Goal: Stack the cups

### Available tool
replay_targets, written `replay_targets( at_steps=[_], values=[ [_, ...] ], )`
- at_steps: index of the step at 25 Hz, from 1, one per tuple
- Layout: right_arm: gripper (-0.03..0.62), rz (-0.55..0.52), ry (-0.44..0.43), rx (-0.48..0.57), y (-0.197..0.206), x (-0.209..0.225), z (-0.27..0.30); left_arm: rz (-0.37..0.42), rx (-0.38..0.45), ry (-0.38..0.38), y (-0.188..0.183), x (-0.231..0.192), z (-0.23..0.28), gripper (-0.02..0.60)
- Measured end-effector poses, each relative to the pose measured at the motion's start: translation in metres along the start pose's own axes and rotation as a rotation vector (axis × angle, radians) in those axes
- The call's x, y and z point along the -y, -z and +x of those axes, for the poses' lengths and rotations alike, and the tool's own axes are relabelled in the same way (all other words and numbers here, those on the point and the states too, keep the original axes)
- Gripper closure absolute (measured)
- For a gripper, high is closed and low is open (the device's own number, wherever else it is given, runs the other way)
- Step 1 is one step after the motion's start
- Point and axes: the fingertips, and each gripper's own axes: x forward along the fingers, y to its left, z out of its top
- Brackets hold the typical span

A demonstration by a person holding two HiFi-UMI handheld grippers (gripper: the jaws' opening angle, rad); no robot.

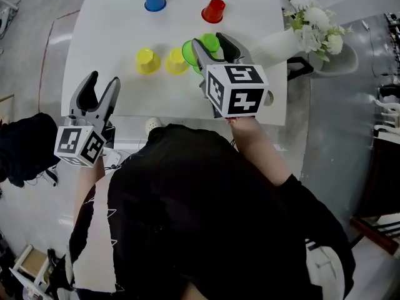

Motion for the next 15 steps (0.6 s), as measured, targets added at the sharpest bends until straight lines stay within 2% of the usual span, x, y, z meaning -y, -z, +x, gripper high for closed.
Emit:
replay_targets(
  at_steps=[15],
  values=[
    [0.364,-0.114,0.004,-0.016,0.0047,-0.0095,0.0057,-0.007,-0.006,-0.011,0.0049,-0.0015,-0.0035,0.305]
  ],
)
